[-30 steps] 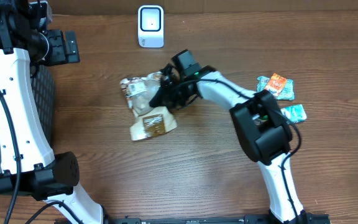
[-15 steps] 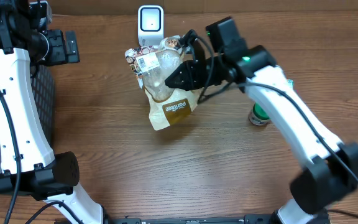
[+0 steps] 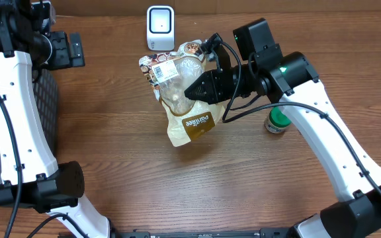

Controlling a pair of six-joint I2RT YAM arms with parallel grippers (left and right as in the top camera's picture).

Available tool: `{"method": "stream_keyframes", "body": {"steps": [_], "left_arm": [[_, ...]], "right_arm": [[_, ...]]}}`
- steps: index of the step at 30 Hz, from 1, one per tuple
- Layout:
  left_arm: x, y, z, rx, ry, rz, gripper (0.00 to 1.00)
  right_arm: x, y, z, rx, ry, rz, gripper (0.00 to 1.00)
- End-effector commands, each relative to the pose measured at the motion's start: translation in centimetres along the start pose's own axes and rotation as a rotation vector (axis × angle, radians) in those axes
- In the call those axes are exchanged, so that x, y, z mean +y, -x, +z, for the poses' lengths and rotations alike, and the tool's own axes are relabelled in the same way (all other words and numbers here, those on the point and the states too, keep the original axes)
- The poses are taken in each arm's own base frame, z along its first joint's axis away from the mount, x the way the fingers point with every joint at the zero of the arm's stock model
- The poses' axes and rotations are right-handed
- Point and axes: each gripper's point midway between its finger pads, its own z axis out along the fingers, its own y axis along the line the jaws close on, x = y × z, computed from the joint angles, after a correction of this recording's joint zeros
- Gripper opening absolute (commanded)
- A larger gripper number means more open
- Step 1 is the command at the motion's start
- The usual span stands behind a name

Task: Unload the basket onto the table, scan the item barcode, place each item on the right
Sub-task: 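Hold the Pantree bag up in front of the scanner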

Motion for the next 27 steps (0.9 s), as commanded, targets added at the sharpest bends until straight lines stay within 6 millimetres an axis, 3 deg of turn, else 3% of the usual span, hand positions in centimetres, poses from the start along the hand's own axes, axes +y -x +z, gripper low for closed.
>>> {"method": "stream_keyframes", "body": {"steps": [1,16,22,27], "left_arm": [[0.2,0.0,0.1,0.003,0.008,0.016,1.0],[0.2,0.0,0.1,0.002,0.008,0.016,1.0],[0.2,0.0,0.1,0.002,0.008,0.016,1.0],[0.2,0.0,0.1,0.002,0.008,0.016,0.99]], "right_arm": [[1.8,0.5,-2.1,-0.059,0.008,-0.053,0.04],[2.0,0.8,-2.6,-0.07,0.011,0.04,0.04],[1.3,2.7,-4.0,-0.127,-0.106,0.079,0.04],[0.2,5.4,-5.2,-0.135,-0.255,0.061,0.04]]}}
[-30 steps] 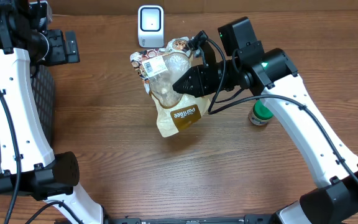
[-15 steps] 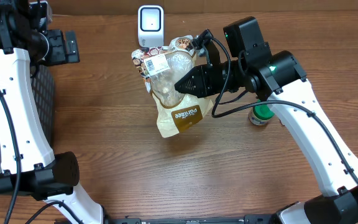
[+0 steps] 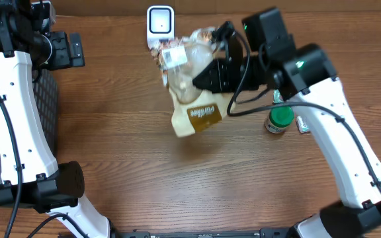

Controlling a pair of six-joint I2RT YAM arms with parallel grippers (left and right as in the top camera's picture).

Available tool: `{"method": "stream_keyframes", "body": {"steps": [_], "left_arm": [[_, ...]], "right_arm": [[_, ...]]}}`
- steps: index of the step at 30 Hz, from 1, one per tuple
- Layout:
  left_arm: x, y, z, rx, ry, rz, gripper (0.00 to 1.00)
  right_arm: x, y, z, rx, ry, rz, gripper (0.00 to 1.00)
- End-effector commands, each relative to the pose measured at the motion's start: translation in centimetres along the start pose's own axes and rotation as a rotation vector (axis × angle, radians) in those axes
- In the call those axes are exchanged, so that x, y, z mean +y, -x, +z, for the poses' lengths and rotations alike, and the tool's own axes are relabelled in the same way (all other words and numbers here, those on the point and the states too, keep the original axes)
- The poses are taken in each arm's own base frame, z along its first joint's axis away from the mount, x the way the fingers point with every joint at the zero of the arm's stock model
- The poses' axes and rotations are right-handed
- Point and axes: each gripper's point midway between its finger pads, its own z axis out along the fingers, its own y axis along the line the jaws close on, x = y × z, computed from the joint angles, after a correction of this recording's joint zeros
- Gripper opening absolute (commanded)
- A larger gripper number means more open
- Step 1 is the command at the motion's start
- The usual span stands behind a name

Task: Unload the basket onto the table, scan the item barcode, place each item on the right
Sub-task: 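Hold the Pantree bag up in front of the scanner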

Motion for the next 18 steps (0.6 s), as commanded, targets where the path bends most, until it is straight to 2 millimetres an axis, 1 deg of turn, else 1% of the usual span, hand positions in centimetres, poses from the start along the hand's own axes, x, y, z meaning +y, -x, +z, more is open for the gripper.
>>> {"method": "stream_keyframes", "body": {"steps": [1,4,7,10,12,16,18], "left_arm": [[0.2,0.0,0.1,0.003,0.008,0.016,1.0],[0.2,0.0,0.1,0.002,0.008,0.016,0.99],[0.2,0.0,0.1,0.002,0.008,0.017,1.0],[0.2,0.0,0.1,0.002,0.008,0.016,0.99],[0.2,0.0,0.1,0.003,0.008,0.016,1.0],[0.2,0.0,0.1,0.002,0.008,0.017,1.0],[0.2,0.0,0.1,0.002,0.008,0.016,1.0]], "right_arm": [[-1.0,3.5,-0.8,-0.071,-0.12,-0.054,0.04],[-2.5,6.0,-0.8,-0.098,-0.234,-0.075,0.04],[-5.0,8.6,-0.7,-0.16,-0.384,-0.078,0.04],[-7.7,10.6,-0.5,-0.219,-0.52,-0.087,0.04],[-9.3,12.1,-0.2,-0.255,-0.603,-0.133,0.04],[-11.5,15.6,0.8,-0.366,-0.742,-0.186,0.04],[-12.1,17.0,1.9,-0.384,-0.781,-0.272,0.04]]}}
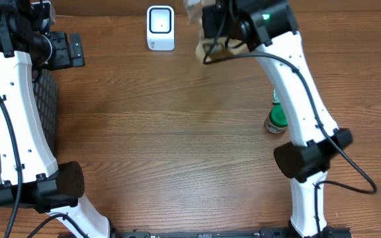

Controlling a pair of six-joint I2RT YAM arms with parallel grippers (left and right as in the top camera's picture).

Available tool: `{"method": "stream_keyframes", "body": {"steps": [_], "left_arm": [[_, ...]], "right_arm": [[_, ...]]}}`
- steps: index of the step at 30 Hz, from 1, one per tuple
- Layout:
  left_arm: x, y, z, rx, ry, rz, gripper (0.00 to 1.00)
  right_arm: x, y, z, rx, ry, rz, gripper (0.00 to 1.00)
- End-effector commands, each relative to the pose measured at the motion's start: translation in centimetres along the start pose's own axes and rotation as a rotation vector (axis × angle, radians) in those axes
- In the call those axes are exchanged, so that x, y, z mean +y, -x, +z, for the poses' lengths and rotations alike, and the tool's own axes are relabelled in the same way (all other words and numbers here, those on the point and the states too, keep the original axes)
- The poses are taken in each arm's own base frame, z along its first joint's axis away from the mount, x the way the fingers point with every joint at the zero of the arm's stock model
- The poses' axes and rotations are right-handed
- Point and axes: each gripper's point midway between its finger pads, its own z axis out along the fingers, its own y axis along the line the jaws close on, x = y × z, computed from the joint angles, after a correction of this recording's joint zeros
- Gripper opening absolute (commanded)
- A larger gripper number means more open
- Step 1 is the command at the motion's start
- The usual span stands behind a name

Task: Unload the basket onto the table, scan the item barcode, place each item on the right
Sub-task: 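Hold the Pantree bag up in front of the scanner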

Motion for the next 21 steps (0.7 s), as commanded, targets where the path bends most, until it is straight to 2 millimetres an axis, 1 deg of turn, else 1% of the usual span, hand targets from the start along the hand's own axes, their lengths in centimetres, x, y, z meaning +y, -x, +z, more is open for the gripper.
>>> {"method": "stream_keyframes", "body": {"steps": [1,5,7,11,12,15,18,21], "left_arm": [[0.2,0.0,0.1,0.003,0.008,0.016,1.0],[0.2,0.0,0.1,0.003,0.008,0.017,0.99],[0.2,0.0,0.1,0.002,0.008,0.016,1.0],[0.2,0.0,0.1,0.002,0.008,0.017,0.99],[0.2,0.0,0.1,0.002,0.008,0.016,1.0],[0.2,0.0,0.1,0.003,0.008,0.016,0.99],[0.2,0.0,0.1,0.002,0.008,0.016,0.99],[0.2,0.0,0.1,0.002,0.008,0.017,1.0]], "right_arm": [[-1.3,2.0,1.4,-0.088,-0.15,-0.158,0.04],[-0.3,3.3,4.6,-0.148,-0.223,-0.4,0.04],[0.2,4.2,6.1,-0.189,-0.299,-0.501,0.04],[1.5,4.6,8.8,-0.226,-0.418,-0.676,0.04],[1.9,4.4,10.1,-0.227,-0.453,-0.731,0.04],[2.2,3.6,12.6,-0.214,-0.536,-0.826,0.04],[2.1,2.5,14.8,-0.2,-0.611,-0.86,0.04],[2.0,1.6,16.5,-0.197,-0.642,-0.851,0.04]]}}
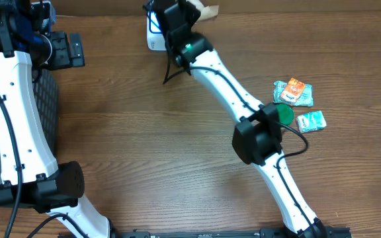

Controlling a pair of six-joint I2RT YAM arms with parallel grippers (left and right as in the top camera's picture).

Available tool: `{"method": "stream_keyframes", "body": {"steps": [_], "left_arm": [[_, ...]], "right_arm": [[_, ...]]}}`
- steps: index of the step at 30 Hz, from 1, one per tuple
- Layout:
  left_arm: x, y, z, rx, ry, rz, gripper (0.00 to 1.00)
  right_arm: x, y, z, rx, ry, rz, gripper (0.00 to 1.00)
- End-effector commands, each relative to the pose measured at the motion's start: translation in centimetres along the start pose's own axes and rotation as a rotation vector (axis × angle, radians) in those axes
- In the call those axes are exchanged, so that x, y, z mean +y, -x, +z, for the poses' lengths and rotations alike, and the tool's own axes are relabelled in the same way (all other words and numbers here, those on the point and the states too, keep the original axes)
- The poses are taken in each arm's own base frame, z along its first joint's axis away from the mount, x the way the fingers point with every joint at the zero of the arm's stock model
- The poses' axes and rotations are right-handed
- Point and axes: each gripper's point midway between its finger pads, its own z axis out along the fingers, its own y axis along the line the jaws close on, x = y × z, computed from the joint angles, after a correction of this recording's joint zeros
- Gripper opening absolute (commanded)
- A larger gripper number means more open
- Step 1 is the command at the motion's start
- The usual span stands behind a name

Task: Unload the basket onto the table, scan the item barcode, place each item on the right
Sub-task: 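Hold the Pantree bag up in front of the scanner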

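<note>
Only the overhead view is given. My right arm reaches far across the table to its back edge. Its wrist covers most of the white barcode scanner, which stands at the back centre. My right gripper is at the frame's top edge, its fingers hidden under the wrist. Just a tan corner of the snack bag peeks out beside it, held off the table. My left gripper hangs at the far left, open and holding nothing.
A green-capped bottle stands at the right, partly behind my right arm's elbow. Next to it lie an orange-and-teal packet and a teal packet. A black mesh basket sits at the left edge.
My right wrist has moved left along the back edge, from right of the scanner to directly over it. The bag is now nearly all hidden. The two packets at the right have come into view.
My right gripper first held the snack bag low over the table in front of the scanner. It then held the bag higher and closer to the scanner, then up at the back edge right of the scanner, and now over the scanner. The left arm stayed still.
</note>
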Motion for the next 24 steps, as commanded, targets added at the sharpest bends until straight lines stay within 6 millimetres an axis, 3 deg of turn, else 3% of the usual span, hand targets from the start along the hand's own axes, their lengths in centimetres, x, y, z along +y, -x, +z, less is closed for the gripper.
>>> {"method": "stream_keyframes", "body": {"steps": [1,6,24], "left_arm": [[0.2,0.0,0.1,0.003,0.008,0.016,1.0],[0.2,0.0,0.1,0.003,0.008,0.017,1.0],[0.2,0.0,0.1,0.003,0.008,0.017,1.0]], "right_arm": [[-0.6,-1.4,1.1,0.064,-0.096,-0.067,0.04],[1.5,-1.9,1.9,0.049,-0.044,-0.086,0.04],[2.3,-1.6,1.5,0.042,-0.035,-0.097,0.04]]}}
